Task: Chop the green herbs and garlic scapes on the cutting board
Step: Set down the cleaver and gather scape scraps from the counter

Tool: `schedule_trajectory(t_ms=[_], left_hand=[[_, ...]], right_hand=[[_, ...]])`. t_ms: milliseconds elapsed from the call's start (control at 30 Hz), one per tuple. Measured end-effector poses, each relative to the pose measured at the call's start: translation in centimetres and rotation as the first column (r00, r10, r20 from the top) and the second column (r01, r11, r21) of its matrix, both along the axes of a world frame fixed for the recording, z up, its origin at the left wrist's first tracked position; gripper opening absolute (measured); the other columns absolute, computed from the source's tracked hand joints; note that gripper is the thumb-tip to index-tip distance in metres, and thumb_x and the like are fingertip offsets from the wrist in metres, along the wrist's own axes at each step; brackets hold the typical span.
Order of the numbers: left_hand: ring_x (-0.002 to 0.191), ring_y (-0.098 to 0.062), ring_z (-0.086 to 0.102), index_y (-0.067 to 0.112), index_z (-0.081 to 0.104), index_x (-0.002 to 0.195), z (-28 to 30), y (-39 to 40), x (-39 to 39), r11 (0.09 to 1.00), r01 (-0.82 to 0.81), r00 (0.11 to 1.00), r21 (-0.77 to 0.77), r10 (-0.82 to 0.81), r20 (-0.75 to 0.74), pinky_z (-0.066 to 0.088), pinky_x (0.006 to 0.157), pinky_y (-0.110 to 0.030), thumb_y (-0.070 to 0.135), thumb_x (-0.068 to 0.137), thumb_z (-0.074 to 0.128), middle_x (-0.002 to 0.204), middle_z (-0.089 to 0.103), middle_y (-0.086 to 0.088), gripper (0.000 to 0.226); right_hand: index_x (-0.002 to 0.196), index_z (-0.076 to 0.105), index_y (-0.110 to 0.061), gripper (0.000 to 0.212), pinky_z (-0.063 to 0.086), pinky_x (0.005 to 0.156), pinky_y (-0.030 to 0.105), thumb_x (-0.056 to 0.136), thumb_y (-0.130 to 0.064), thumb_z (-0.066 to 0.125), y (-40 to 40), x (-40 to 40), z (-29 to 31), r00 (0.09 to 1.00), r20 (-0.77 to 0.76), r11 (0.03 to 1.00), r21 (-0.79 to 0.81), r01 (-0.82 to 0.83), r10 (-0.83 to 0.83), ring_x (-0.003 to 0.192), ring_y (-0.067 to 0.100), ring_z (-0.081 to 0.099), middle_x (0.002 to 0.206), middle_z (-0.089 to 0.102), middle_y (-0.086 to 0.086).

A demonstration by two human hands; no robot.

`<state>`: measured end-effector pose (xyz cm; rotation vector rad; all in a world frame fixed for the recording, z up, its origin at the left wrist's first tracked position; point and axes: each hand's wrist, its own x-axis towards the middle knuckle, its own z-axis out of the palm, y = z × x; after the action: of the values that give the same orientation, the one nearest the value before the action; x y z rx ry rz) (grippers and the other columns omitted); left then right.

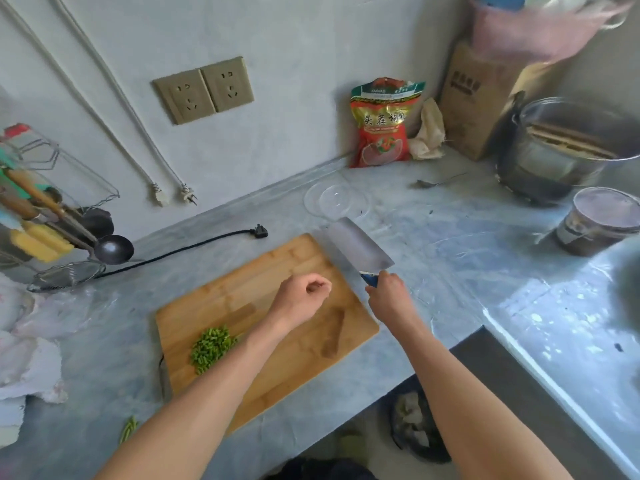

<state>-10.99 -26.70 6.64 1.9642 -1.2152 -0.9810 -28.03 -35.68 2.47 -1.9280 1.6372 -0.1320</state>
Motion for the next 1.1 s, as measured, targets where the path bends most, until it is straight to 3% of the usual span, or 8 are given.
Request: schedule_trajectory(t_ms=[167,333,500,567,667,867,1000,1100], left_hand=[[0.077,-0.012,0.068,0.016,0.074,0.093,0.5,-1.2,-1.5,0.997,-0.078,0.997,0.016,0.078,-0.028,0.056,0.077,-0.032,0.02,0.094,0.06,0.086,0.074,0.005,0.015],[0.081,-0.011,0.069,0.026,0.071,0.095,0.6,-0.8,-0.9,0.994,-0.104,0.993,0.029,0.106,-0.044,0.053,0.071,-0.017,0.022,0.097,0.057,0.089,0.073,0.008,0.015],[0.08,-0.003,0.068,0.029,0.071,0.101,0.0,2.5,0.9,0.977,-0.212,0.971,0.026,0.214,-0.105,0.053,0.08,-0.024,0.025,0.096,0.059,0.092,0.074,0.011,0.013],[0.081,-0.002,0.068,0.03,0.07,0.102,-0.6,4.7,1.7,0.961,-0.274,0.953,0.036,0.277,-0.121,0.053,0.081,-0.024,0.024,0.097,0.059,0.093,0.074,0.011,0.014],[0.079,-0.004,0.069,0.028,0.071,0.101,-1.4,8.8,3.0,0.911,-0.411,0.901,0.045,0.413,-0.134,0.051,0.077,-0.023,0.023,0.097,0.059,0.092,0.074,0.01,0.013],[0.076,-0.011,0.069,0.03,0.072,0.09,-3.1,19.6,6.3,0.669,-0.741,0.656,0.049,0.738,-0.157,0.052,0.075,-0.028,0.019,0.094,0.065,0.084,0.076,0.005,0.014],[0.082,-0.018,0.07,0.032,0.071,0.08,-4.9,26.1,8.4,0.601,-0.799,0.601,0.032,0.799,0.004,0.053,0.082,-0.033,0.006,0.088,0.07,0.08,0.073,0.008,0.027],[0.083,-0.024,0.07,0.024,0.073,0.087,-6.0,30.8,10.2,0.533,-0.839,0.545,0.111,0.822,0.167,0.052,0.08,-0.033,0.011,0.082,0.074,0.083,0.074,-0.004,0.014]], right_hand=[[0.115,0.052,-0.003,0.023,0.045,0.08,0.036,0.097,-0.017,0.049,-1.6,-0.3,-1.3,0.998,-0.048,0.999,0.039,-0.035,0.037,0.105,0.031,0.055,0.116,0.056,0.015],[0.107,0.054,-0.004,0.019,0.046,0.077,0.036,0.093,-0.014,0.047,-1.8,-0.1,-1.5,0.995,-0.07,0.995,0.073,-0.07,0.075,0.101,0.032,0.057,0.112,0.057,0.015],[0.095,0.052,-0.008,0.005,0.042,0.07,0.034,0.091,-0.01,0.049,-0.2,0.9,0.0,0.983,-0.079,0.984,-0.055,-0.168,0.163,0.097,0.03,0.054,0.104,0.056,0.01],[0.097,0.053,-0.006,0.009,0.04,0.067,0.033,0.093,-0.015,0.052,0.9,2.4,1.6,0.97,-0.013,0.966,-0.088,-0.243,0.243,0.094,0.029,0.056,0.1,0.054,0.009],[0.1,0.059,-0.008,0.017,0.048,0.065,0.035,0.092,-0.023,0.058,3.4,5.5,3.7,0.908,0.155,0.921,-0.041,-0.388,0.389,0.084,0.023,0.058,0.096,0.061,0.005],[0.107,0.066,-0.004,0.023,0.048,0.077,0.033,0.089,-0.02,0.064,10.6,13.2,4.9,0.686,0.285,0.72,-0.022,-0.694,0.67,0.096,0.025,0.062,0.101,0.069,0.009],[0.093,0.066,-0.006,0.014,0.051,0.074,0.035,0.088,-0.019,0.066,14.4,16.7,4.1,0.581,0.317,0.606,0.025,-0.795,0.75,0.089,0.025,0.064,0.091,0.071,0.008],[0.092,0.066,-0.007,0.012,0.046,0.072,0.028,0.086,-0.017,0.07,17.6,19.3,3.8,0.523,0.35,0.546,0.039,-0.837,0.777,0.089,0.022,0.064,0.086,0.067,0.004]])
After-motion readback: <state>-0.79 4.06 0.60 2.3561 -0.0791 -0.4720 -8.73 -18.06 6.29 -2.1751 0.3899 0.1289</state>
